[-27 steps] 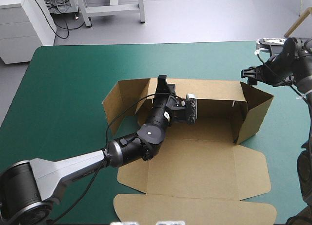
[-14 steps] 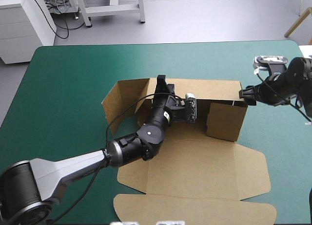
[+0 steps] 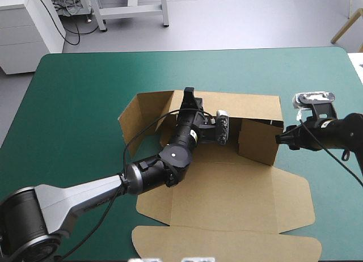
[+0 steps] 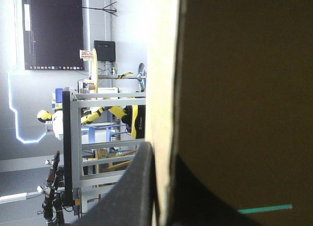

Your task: Fold the box

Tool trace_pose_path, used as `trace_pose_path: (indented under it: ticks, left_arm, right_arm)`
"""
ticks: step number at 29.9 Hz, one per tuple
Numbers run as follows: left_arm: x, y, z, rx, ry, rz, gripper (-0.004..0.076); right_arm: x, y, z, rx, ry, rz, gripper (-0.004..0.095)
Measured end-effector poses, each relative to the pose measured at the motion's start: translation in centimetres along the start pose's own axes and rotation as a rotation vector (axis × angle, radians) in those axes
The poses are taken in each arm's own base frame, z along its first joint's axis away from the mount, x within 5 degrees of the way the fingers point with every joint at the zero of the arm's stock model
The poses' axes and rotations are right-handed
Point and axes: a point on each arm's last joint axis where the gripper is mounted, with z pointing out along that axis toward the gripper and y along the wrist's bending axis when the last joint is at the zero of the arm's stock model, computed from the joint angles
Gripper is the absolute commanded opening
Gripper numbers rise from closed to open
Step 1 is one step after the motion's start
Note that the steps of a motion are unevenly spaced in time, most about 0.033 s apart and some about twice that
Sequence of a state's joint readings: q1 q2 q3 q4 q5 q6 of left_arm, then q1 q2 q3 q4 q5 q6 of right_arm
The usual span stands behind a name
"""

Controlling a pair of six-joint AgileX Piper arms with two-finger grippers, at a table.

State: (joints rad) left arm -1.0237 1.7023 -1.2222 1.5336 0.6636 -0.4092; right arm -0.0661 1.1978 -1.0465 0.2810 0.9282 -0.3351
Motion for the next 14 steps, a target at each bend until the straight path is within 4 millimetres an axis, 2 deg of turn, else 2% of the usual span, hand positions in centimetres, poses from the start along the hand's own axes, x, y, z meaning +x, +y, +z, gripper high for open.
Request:
trace_pose_path:
  ticks: [6,14]
  left_arm:
    - [0.00,0.00,0.00,0.000,0.000,0.000,-0.0010]
    - [0.00,-0.01,0.00,0.001,0.000,-0.001,-0.0010]
  right_arm:
    - [1.27,0.17,0.34,-0.001,-0.015,-0.125,0.0506]
    - [1.06,0.51,0.37,-0.034,-0.049,-0.280,0.0506]
